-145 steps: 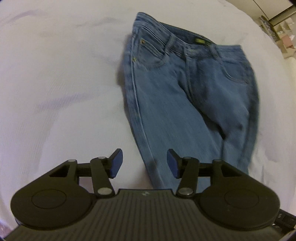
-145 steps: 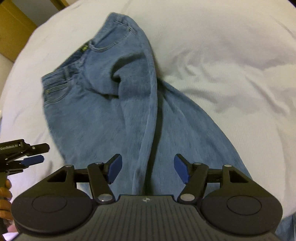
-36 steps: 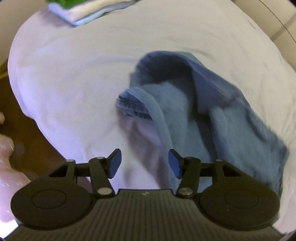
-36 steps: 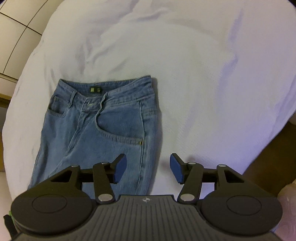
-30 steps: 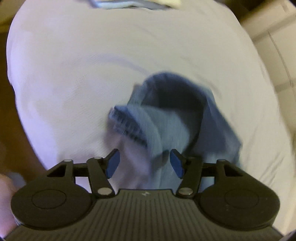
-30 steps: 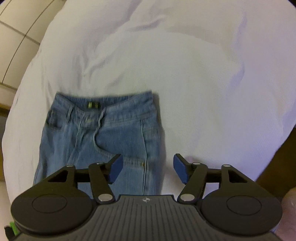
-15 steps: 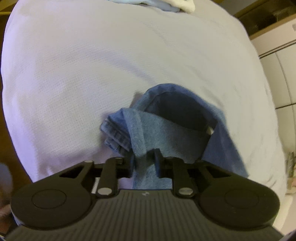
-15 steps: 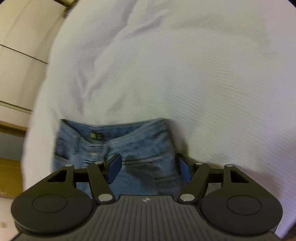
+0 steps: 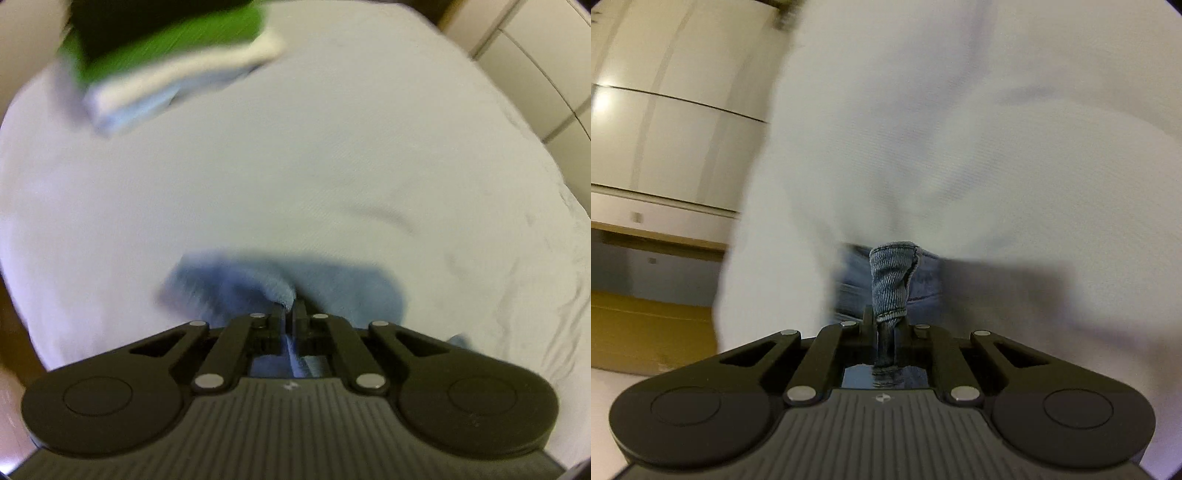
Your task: Fold clothes
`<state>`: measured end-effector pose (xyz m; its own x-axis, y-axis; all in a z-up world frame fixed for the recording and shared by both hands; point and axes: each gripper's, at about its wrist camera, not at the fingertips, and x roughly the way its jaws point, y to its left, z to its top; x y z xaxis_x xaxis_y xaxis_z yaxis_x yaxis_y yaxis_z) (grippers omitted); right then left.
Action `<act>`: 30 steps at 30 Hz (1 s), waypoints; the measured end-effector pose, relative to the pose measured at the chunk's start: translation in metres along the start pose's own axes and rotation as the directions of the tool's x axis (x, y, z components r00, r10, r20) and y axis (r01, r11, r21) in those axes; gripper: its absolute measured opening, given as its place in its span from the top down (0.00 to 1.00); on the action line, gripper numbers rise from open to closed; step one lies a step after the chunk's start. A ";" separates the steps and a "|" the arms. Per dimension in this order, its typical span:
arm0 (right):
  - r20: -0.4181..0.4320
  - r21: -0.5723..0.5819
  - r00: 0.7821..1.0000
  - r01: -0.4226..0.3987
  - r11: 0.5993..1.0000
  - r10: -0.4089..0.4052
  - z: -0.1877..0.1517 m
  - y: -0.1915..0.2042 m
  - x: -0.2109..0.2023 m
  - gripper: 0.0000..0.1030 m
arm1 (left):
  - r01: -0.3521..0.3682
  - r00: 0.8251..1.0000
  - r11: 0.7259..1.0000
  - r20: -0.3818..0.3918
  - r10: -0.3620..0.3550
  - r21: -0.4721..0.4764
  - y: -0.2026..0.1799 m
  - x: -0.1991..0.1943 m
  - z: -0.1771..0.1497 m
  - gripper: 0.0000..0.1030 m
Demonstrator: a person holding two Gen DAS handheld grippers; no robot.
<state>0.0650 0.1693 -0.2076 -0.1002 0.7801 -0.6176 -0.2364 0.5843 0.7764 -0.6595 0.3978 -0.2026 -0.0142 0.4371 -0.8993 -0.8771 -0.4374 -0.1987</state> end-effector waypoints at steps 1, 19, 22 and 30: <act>0.010 -0.011 0.999 -0.032 0.999 0.032 0.008 0.024 0.001 0.92 | 0.002 1.000 1.000 0.024 -0.002 0.031 -0.013 -0.008 0.014 0.99; 0.350 -0.198 0.896 -0.213 0.957 0.272 0.092 0.158 -0.120 0.92 | 0.198 0.906 0.964 0.341 -0.249 0.179 -0.065 -0.158 0.054 0.98; 0.312 -0.056 0.948 -0.048 0.997 0.063 0.075 0.079 -0.109 0.92 | 0.156 0.964 0.977 0.195 -0.182 0.144 -0.038 -0.103 0.004 0.98; 0.146 0.185 0.917 0.344 0.921 -0.372 0.021 -0.088 -0.065 0.92 | -0.093 0.986 0.982 -0.125 0.114 0.164 0.016 0.077 -0.089 0.91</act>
<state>0.1128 0.0718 -0.2335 0.1372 0.5304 -0.8366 -0.0738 0.8477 0.5254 -0.6321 0.3547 -0.3098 -0.0537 0.2826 -0.9577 -0.9387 -0.3414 -0.0481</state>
